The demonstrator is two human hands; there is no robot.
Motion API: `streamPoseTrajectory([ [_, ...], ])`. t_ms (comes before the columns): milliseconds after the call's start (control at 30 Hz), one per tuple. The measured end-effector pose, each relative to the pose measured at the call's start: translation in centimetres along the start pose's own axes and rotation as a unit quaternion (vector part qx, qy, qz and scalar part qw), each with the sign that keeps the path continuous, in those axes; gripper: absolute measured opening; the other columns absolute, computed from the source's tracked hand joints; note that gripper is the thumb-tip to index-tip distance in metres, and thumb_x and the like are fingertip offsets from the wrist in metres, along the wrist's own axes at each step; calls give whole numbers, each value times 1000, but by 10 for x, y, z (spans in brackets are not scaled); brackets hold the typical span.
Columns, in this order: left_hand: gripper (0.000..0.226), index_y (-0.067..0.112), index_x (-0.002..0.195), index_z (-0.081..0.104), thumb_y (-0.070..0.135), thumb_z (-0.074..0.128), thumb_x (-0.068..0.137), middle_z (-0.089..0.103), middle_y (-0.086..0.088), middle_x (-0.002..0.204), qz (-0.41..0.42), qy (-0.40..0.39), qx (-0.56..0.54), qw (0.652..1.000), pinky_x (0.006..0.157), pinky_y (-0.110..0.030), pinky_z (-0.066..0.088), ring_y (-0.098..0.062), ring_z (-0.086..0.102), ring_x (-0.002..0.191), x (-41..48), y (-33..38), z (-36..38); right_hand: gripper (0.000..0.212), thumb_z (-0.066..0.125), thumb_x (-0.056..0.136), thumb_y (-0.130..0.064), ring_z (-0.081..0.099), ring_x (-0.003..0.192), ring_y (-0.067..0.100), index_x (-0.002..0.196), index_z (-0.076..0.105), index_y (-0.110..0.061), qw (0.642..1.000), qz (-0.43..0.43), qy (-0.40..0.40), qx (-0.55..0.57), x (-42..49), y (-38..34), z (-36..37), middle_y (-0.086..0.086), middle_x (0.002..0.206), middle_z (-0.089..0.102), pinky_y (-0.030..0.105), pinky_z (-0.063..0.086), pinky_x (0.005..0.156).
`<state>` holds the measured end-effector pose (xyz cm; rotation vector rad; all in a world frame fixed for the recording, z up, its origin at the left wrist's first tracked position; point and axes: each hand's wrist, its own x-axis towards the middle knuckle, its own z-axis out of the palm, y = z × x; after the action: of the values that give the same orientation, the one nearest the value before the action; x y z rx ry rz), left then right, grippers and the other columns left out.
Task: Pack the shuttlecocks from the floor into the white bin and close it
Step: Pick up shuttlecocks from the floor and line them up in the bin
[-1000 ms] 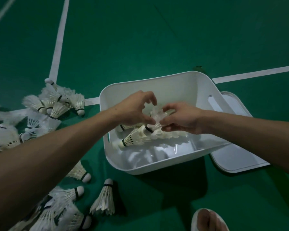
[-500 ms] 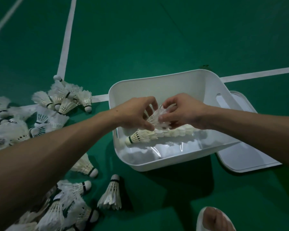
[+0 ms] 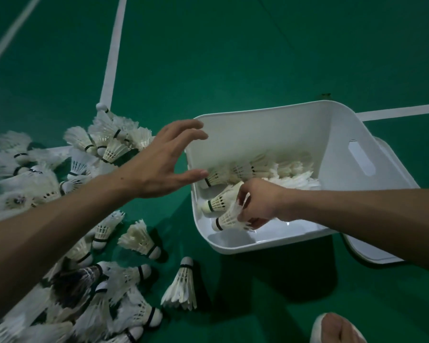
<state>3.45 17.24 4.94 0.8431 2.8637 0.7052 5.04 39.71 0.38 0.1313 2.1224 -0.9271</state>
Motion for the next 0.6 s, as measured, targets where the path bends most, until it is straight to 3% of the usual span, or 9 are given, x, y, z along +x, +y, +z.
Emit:
streamPoseTrajectory([
  [133, 83, 24, 147, 25, 67, 45, 78, 16, 12, 154, -11, 7, -58, 998, 110, -24, 17, -1, 19, 138, -8, -9, 8, 22, 70, 79, 8, 65, 68, 31, 88, 54, -4, 1000, 19, -20, 11, 7, 1, 11, 15, 84, 61, 42, 61, 70],
  [233, 85, 24, 149, 20, 65, 47, 79, 12, 16, 155, -13, 15, -86, 996, 111, -20, 16, 2, 16, 139, -10, -14, 13, 20, 69, 80, 8, 64, 62, 26, 82, 54, -6, 1000, 18, -23, -9, 6, -3, 13, 11, 79, 60, 38, 61, 66],
  [400, 83, 22, 148, 26, 63, 48, 79, 11, 18, 155, -8, 24, -99, 995, 106, -3, 11, 6, 14, 140, -9, -20, 18, 18, 63, 74, 3, 59, 51, 20, 91, 60, -1, 991, -17, 34, -129, -4, -18, 3, 10, 73, 61, 26, 54, 45],
  [533, 80, 20, 145, 32, 63, 48, 78, 12, 17, 155, -7, 26, -103, 994, 106, -11, 17, 4, 19, 138, -8, -19, 18, 18, 64, 74, 7, 62, 51, 23, 90, 58, 1, 996, 1, 39, -85, -1, -21, -6, 13, 71, 62, 30, 56, 49],
  [600, 79, 19, 144, 33, 62, 48, 79, 12, 15, 155, 0, 28, -105, 994, 106, -7, 15, 3, 17, 139, -8, -19, 18, 18, 66, 77, 10, 65, 55, 26, 88, 57, -1, 999, 28, 11, -43, 3, -18, -2, 15, 72, 62, 35, 59, 54],
])
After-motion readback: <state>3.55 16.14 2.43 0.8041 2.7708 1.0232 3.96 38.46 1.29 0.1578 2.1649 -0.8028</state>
